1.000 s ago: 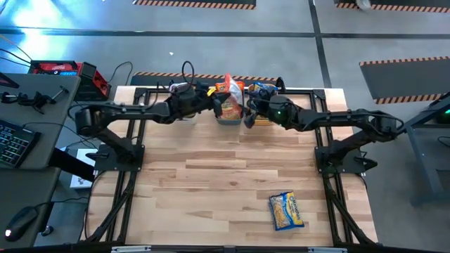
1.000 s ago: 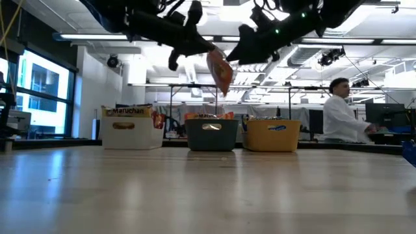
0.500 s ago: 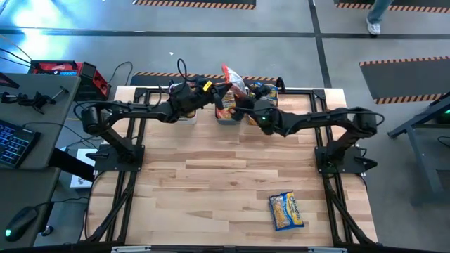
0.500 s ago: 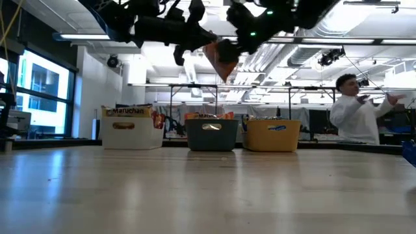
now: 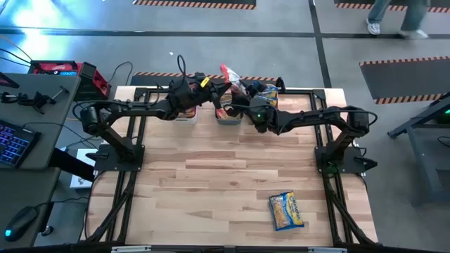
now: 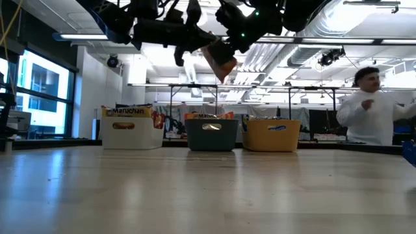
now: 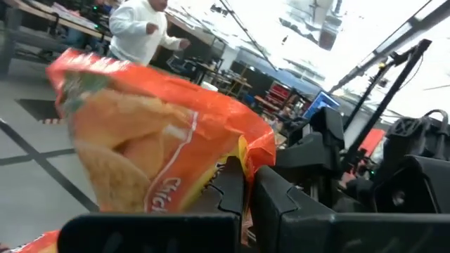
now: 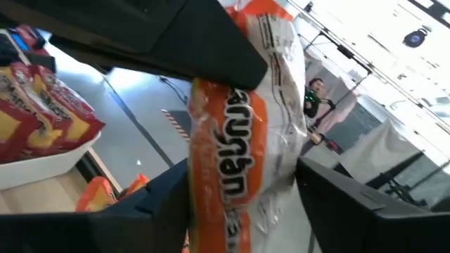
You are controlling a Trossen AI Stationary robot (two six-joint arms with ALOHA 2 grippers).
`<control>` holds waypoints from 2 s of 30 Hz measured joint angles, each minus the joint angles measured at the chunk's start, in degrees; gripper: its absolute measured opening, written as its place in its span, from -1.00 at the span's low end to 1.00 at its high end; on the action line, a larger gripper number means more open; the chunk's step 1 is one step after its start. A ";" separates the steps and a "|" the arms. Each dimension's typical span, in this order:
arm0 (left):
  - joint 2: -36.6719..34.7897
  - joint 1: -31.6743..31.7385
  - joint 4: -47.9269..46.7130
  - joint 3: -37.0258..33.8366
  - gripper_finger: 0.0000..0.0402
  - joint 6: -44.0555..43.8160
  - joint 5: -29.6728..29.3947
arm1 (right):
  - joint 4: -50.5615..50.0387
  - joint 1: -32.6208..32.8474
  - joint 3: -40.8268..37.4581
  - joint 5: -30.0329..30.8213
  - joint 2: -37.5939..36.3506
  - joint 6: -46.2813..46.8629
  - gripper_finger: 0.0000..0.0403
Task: Sort Maruchan noodles
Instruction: Put the orange noodle pack into the blue bin
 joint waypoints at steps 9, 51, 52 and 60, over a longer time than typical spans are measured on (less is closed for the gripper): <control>0.00 0.60 -0.12 0.00 -1.00 -0.52 2.69 | -0.33 -0.36 -0.04 -1.96 -0.04 -0.47 -0.39; -12.75 2.57 -28.37 0.07 -0.55 24.40 7.32 | -17.78 -3.07 -0.15 -3.63 -5.80 -3.14 -0.84; -13.00 3.18 -30.81 0.07 -0.59 24.41 7.34 | -20.40 -3.36 -0.15 -4.87 -7.06 -2.20 -0.84; -9.27 10.17 -42.25 0.04 -0.89 23.43 14.79 | -42.05 -9.06 -0.13 -29.19 -18.69 6.41 -0.84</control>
